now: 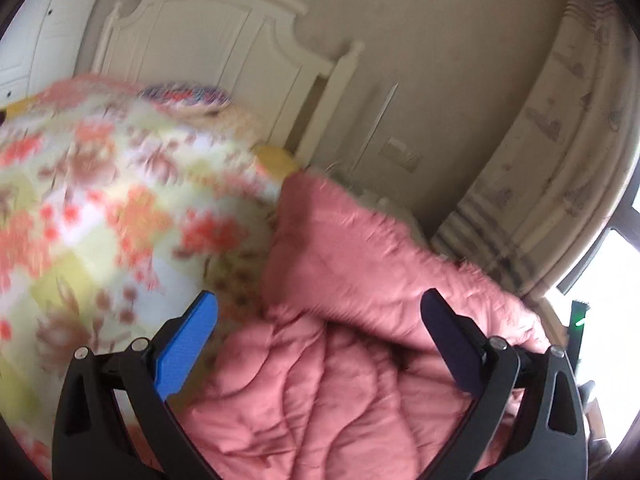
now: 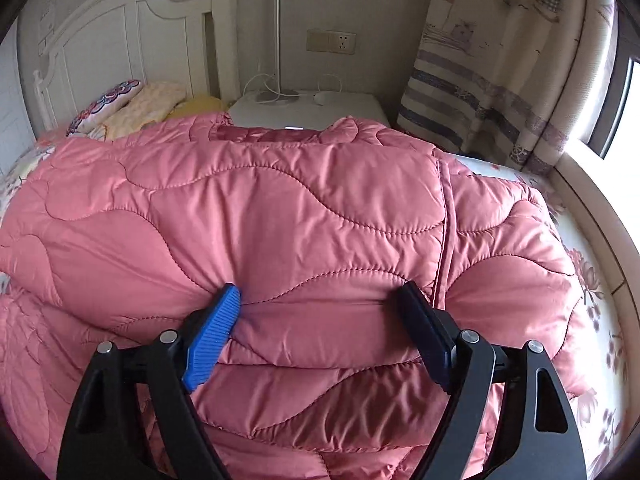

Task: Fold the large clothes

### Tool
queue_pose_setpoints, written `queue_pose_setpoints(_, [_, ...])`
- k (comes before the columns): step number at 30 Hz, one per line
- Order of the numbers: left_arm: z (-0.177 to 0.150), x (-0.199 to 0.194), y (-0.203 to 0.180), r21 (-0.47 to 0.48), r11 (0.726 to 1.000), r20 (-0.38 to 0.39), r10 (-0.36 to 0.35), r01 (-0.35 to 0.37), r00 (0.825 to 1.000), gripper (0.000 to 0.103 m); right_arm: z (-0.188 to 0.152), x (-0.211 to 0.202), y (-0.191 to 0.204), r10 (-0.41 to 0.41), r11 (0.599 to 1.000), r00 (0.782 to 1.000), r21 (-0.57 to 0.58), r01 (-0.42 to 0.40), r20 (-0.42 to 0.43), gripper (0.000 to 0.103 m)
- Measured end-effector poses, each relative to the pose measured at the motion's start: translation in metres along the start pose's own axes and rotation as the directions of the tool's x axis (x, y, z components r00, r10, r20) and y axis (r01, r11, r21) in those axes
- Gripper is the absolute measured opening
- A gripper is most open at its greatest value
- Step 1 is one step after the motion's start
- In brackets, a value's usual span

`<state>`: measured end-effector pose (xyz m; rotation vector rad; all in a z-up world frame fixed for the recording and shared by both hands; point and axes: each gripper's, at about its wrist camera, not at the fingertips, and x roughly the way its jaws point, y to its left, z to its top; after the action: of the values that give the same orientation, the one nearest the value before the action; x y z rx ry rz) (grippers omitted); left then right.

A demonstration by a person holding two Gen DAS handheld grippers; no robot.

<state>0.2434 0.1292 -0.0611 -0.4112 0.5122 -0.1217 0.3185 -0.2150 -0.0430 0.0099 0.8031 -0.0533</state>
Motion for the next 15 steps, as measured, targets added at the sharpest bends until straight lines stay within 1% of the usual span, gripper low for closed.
queue_pose_setpoints(2, [0.014,0.002,-0.012,0.024,0.999,-0.019,-0.045,0.045,0.999,0.101,0.000,0.005,-0.007,0.014,1.000,1.000,0.016,-0.014,-0.003,0.081])
queue_pose_setpoints(3, [0.024,0.009,-0.019,0.035,0.995,-0.044,-0.093,0.094,0.995,0.101,-0.001,0.005,-0.008,0.017,1.000,1.000,0.021,-0.016,-0.003,0.081])
queue_pose_setpoints(5, [0.032,0.031,-0.026,0.032,0.989,-0.106,-0.139,0.143,0.985,0.101,0.000,0.009,-0.011,0.020,0.999,1.000,0.025,-0.020,-0.002,0.082])
queue_pose_setpoints(7, [0.029,0.062,-0.025,0.022,0.986,-0.185,-0.158,0.165,0.970,0.101,-0.007,0.012,-0.012,0.028,0.999,1.000,0.032,-0.028,-0.001,0.082])
queue_pose_setpoints(8, [0.021,0.083,-0.020,0.009,0.986,-0.249,-0.161,0.169,0.955,0.101,-0.006,0.012,-0.013,0.035,0.999,0.999,0.037,-0.035,-0.002,0.082])
queue_pose_setpoints(9, [0.013,0.099,-0.013,-0.001,0.989,-0.290,-0.144,0.150,0.946,0.100,-0.006,0.015,-0.017,0.041,0.998,0.999,0.042,-0.041,-0.003,0.083])
queue_pose_setpoints(10, [0.004,0.110,-0.006,-0.006,0.990,-0.312,-0.135,0.140,0.940,0.100,-0.007,0.015,-0.018,0.049,0.998,0.999,0.046,-0.049,-0.001,0.083])
queue_pose_setpoints(11, [0.002,0.108,-0.006,0.014,0.989,-0.290,-0.140,0.150,0.947,0.100,-0.007,0.016,-0.019,0.057,0.997,0.998,0.048,-0.057,0.000,0.084])
queue_pose_setpoints(13, [0.013,0.099,-0.008,0.003,0.988,-0.303,-0.146,0.154,0.942,0.100,-0.008,0.016,-0.020,0.059,0.997,0.998,0.051,-0.059,-0.001,0.085])
queue_pose_setpoints(15, [0.032,0.088,-0.005,-0.054,0.974,-0.270,-0.225,0.219,0.936,0.100,-0.008,0.017,-0.020,0.061,0.997,0.998,0.052,-0.060,-0.005,0.085])
